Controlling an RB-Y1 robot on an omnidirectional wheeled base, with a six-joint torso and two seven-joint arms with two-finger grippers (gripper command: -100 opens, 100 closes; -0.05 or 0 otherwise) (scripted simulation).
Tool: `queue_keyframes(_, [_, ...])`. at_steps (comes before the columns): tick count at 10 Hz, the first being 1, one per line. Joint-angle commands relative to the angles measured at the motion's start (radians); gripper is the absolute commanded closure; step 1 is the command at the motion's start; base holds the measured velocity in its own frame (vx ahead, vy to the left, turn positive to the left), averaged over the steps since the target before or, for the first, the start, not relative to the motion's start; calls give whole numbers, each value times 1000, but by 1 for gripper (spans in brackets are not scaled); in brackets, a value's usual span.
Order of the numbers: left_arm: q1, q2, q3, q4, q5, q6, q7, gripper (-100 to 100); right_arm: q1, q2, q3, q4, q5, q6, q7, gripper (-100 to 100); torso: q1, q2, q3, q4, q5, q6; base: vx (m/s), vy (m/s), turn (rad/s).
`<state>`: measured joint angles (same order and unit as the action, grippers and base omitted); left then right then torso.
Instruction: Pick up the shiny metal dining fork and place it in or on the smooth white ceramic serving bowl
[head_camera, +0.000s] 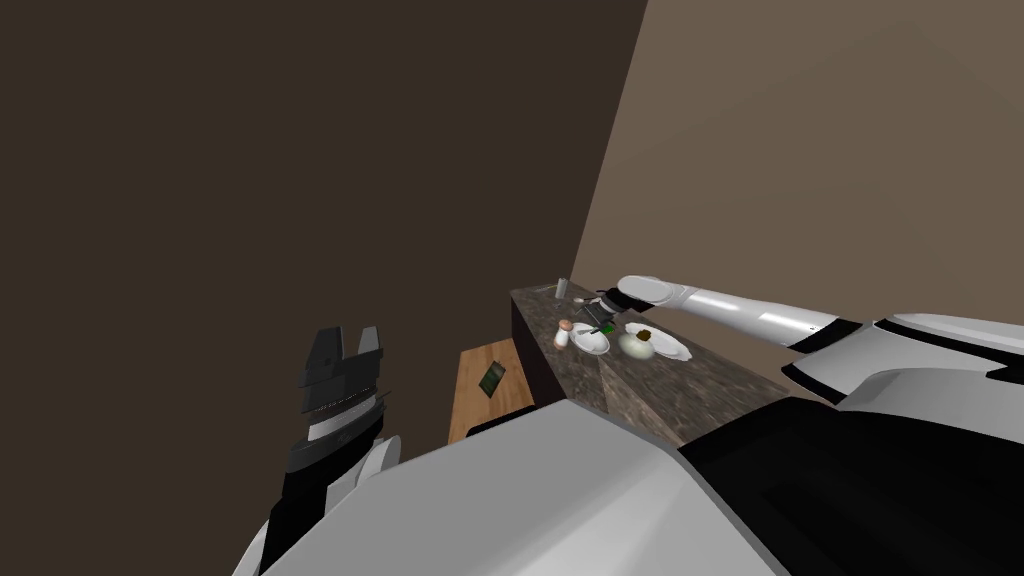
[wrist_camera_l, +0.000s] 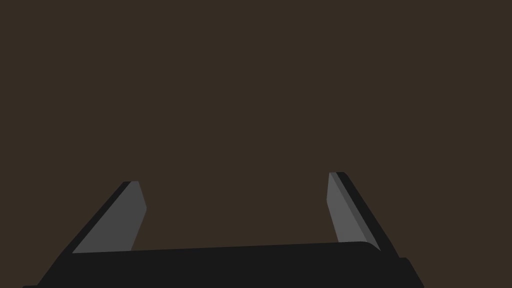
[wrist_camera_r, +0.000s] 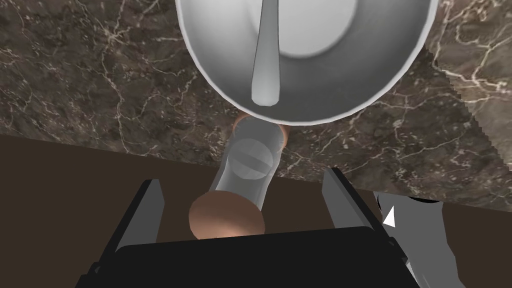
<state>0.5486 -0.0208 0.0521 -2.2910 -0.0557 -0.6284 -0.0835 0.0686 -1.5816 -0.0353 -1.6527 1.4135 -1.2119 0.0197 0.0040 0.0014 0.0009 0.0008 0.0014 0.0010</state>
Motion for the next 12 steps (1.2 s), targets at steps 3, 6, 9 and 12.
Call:
queue_keyframes(3, [0, 0, 0, 0, 0, 0, 0, 0, -30, 6, -46, -20, 7, -74, -28, -100, 0, 0, 0, 0, 0, 0, 7, 7, -23])
queue_keyframes(6, [0, 0, 0, 0, 0, 0, 0, 0, -58, 13, -80, -39, 14, -132, -54, -100, 0, 0, 0, 0, 0, 0, 8, 8, -28])
queue_keyframes(9, [0, 0, 0, 0, 0, 0, 0, 0, -46, 11, -80, -35, 12, -121, -45, 0, -1, 0, 0, 0, 0, 0, 0, 0, 0])
queue_keyframes(12, [0, 0, 0, 0, 0, 0, 0, 0, -46, 11, -80, -35, 12, -121, -45, 0, -1, 0, 0, 0, 0, 0, 0, 0, 0])
